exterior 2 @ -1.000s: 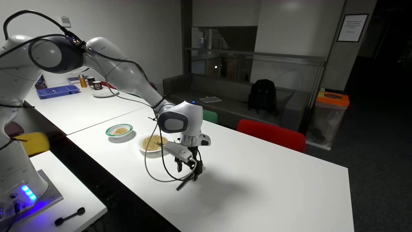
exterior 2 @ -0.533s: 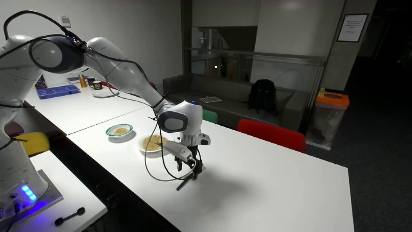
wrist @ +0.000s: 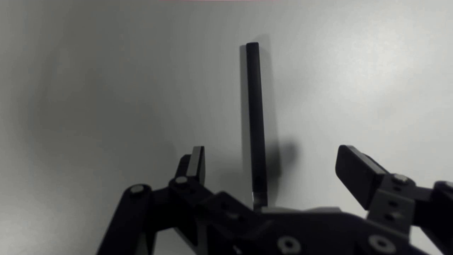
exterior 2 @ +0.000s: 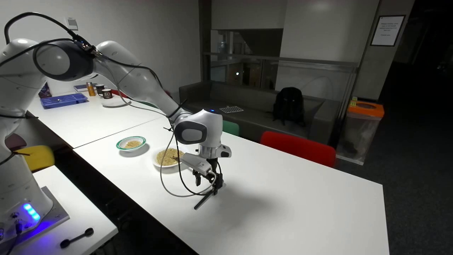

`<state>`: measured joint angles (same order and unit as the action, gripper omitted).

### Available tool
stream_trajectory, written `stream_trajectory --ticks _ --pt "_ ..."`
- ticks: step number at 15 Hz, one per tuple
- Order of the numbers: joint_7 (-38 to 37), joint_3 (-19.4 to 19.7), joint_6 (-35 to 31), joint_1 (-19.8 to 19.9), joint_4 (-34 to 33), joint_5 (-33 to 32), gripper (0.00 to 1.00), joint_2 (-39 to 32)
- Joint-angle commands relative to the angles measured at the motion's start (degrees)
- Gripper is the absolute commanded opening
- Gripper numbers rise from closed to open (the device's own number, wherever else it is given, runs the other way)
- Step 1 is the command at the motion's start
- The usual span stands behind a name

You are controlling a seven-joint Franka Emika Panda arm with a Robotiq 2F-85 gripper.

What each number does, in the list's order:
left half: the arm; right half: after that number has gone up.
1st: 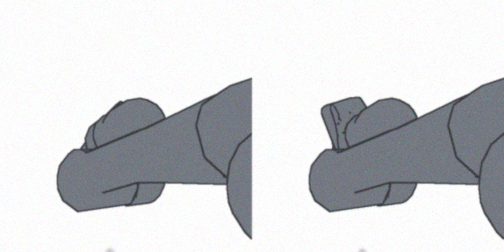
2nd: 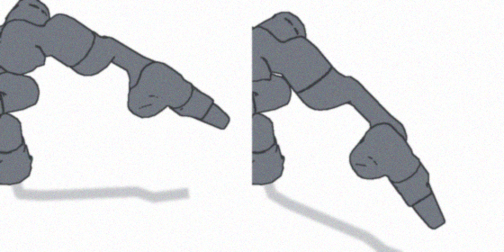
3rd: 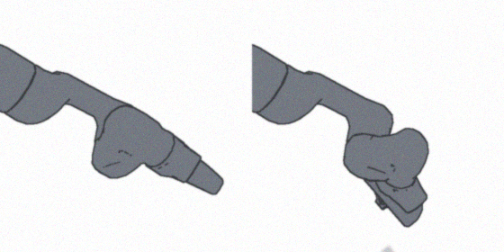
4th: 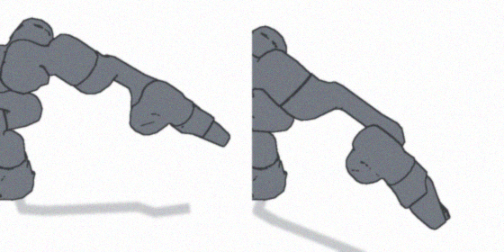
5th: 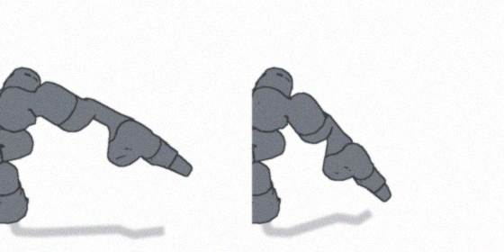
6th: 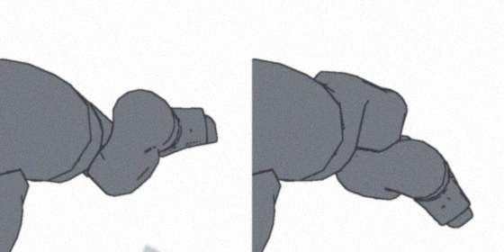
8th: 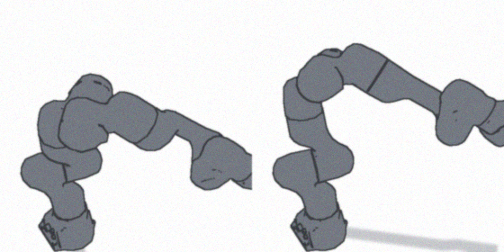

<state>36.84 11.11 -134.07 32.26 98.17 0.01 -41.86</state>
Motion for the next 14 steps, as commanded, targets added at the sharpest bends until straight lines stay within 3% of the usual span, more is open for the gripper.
stream_trajectory --ticks 1,14 --pt "-1.7 0.2 -2.3 0.3 0.0 -1.0 1.0 -0.7" --pt "-1.1 0.3 -5.9 1.0 4.0 -1.7 1.0 -0.3"
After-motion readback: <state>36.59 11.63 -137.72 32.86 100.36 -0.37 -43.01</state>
